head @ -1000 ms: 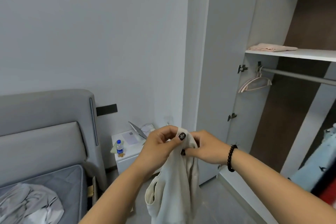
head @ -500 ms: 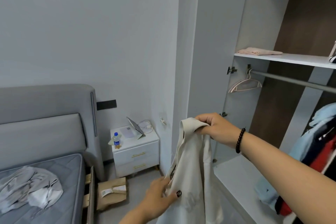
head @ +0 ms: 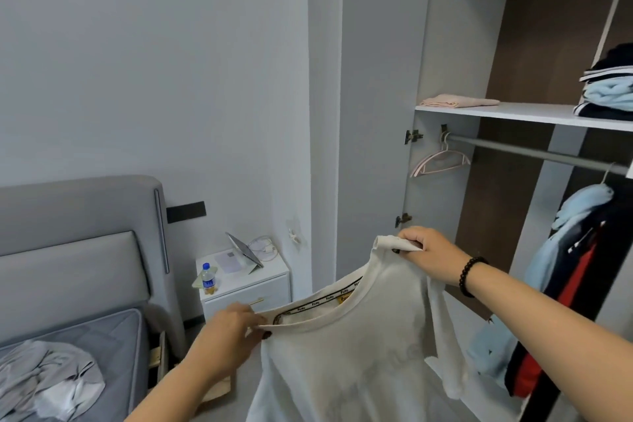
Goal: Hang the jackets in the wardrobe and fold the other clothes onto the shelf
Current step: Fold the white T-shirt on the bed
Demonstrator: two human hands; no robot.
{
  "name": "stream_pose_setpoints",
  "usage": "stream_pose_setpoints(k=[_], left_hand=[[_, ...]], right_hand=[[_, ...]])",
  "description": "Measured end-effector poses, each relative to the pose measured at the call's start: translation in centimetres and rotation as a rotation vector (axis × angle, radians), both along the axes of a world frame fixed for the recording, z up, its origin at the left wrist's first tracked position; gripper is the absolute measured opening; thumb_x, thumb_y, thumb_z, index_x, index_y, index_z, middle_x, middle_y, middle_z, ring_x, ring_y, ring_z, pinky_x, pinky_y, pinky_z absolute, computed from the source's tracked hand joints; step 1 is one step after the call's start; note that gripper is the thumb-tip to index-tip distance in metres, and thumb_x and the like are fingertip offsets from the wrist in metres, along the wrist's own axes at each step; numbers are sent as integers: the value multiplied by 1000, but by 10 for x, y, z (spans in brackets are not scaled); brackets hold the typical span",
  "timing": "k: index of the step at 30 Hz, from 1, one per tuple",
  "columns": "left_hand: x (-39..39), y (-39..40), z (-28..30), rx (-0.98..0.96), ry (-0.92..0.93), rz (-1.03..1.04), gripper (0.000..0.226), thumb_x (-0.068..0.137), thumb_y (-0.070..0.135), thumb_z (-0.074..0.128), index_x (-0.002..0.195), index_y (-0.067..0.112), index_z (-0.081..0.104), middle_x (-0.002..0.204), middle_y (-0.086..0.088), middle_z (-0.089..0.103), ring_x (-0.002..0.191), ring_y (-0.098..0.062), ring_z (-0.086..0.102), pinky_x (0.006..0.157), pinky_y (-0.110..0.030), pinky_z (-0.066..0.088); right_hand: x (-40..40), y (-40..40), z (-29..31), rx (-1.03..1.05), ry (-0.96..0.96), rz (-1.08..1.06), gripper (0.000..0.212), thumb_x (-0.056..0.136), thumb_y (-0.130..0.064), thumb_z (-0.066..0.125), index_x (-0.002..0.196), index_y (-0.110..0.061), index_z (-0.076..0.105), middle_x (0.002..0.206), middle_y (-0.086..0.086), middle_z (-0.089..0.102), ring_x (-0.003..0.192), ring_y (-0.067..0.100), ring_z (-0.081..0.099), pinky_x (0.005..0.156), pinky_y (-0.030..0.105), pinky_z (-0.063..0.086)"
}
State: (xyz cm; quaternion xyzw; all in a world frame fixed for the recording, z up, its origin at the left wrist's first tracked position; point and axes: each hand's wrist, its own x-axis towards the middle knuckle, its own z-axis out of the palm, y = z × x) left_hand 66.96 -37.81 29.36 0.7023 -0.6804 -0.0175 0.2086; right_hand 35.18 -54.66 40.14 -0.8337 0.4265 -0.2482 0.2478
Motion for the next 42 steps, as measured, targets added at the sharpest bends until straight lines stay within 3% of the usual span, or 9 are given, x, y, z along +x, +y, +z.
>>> stream_pose_setpoints(k=[5, 9, 16, 18, 22, 30, 37, 40, 42], left_hand=[[8, 0, 33, -397, 490, 74, 20, 78, 10, 77, 77, 30, 74, 88, 18, 69, 90, -2, 64, 80, -14, 45], [14, -4, 44, -300, 940, 77, 16, 96, 13, 56, 102, 26, 64, 108, 11, 62, 99, -9, 58, 88, -26, 43], [47, 1, 56, -171, 989, 22, 22, 89, 39, 58, 92, 17, 59, 86, -9, 57, 81, -21, 49, 75, -34, 40], [56, 7, 65, -154, 1046, -69, 18, 86, 30, 71, 99, 23, 62, 89, -6, 65, 81, -22, 57, 74, -29, 48], [81, 15, 85, 9, 985, -111, 72, 81, -3, 74, 137, 32, 45, 111, -15, 70, 102, -31, 67, 96, -38, 51], [114, 20, 121, 182, 1231, -132, 35, 76, 10, 67, 109, 0, 71, 110, -26, 68, 94, -31, 67, 80, -35, 56], [109, 17, 131, 215, 754, -8, 20, 73, 0, 80, 89, 10, 77, 89, -6, 75, 78, -13, 65, 73, -18, 50], [102, 16, 127, 287, 444, 142, 6, 81, 12, 74, 75, 12, 74, 65, 3, 55, 65, -13, 45, 64, -24, 32], [96, 15, 122, 260, 363, 206, 28, 85, 23, 71, 62, 12, 60, 59, 4, 40, 61, -14, 34, 57, -25, 24]], right_hand=[[11, -16, 2, -12, -180, -107, 22, 91, -12, 60, 89, 10, 63, 78, 27, 56, 69, 22, 47, 65, 30, 31], [31, -21, 11, 29, -352, -127, 13, 89, -11, 64, 89, 1, 71, 74, 25, 56, 73, 16, 47, 66, 29, 34], [67, -23, 17, 80, -399, -3, 17, 88, -6, 63, 82, -19, 71, 86, 7, 68, 82, 14, 57, 70, 20, 43], [73, -25, 18, 90, -385, 14, 16, 88, -5, 63, 84, -18, 72, 87, 8, 67, 83, 13, 55, 75, 26, 40], [80, -28, 19, 82, -346, 49, 11, 84, -7, 69, 80, -16, 74, 82, 3, 66, 80, 13, 55, 75, 26, 41], [87, -24, 32, -46, -256, 120, 18, 78, -10, 75, 69, -25, 75, 70, -10, 69, 68, 4, 59, 63, 11, 44], [82, -23, 29, -20, -310, 121, 34, 82, -3, 70, 69, -35, 73, 72, -17, 73, 69, -9, 64, 63, 5, 45], [80, -22, 26, 29, -309, 151, 29, 86, -5, 66, 74, -30, 73, 77, -12, 74, 77, 0, 67, 68, 9, 47], [81, -21, 24, 60, -319, 153, 24, 90, -6, 60, 80, -25, 71, 81, -8, 73, 79, 6, 65, 68, 12, 48]])
